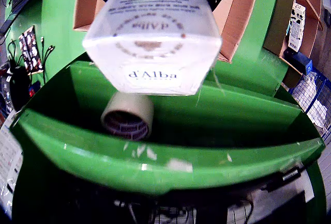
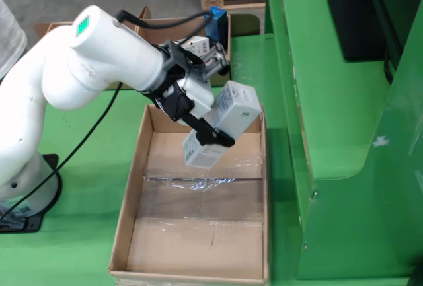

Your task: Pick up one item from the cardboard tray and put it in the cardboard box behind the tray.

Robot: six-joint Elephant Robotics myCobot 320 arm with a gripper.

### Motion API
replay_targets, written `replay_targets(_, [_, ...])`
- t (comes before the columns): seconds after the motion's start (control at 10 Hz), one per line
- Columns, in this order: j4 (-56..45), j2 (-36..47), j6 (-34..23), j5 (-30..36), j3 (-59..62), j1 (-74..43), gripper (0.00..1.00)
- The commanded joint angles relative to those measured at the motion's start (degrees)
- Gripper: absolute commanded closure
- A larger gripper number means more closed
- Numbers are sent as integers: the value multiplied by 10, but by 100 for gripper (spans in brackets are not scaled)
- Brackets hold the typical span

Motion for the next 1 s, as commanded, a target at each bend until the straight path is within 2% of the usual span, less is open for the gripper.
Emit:
replay_targets(0.0, [27, 38, 1, -9, 22, 7, 100])
replay_targets(0.9, [81, 42, 0, -31, 22, 13, 100])
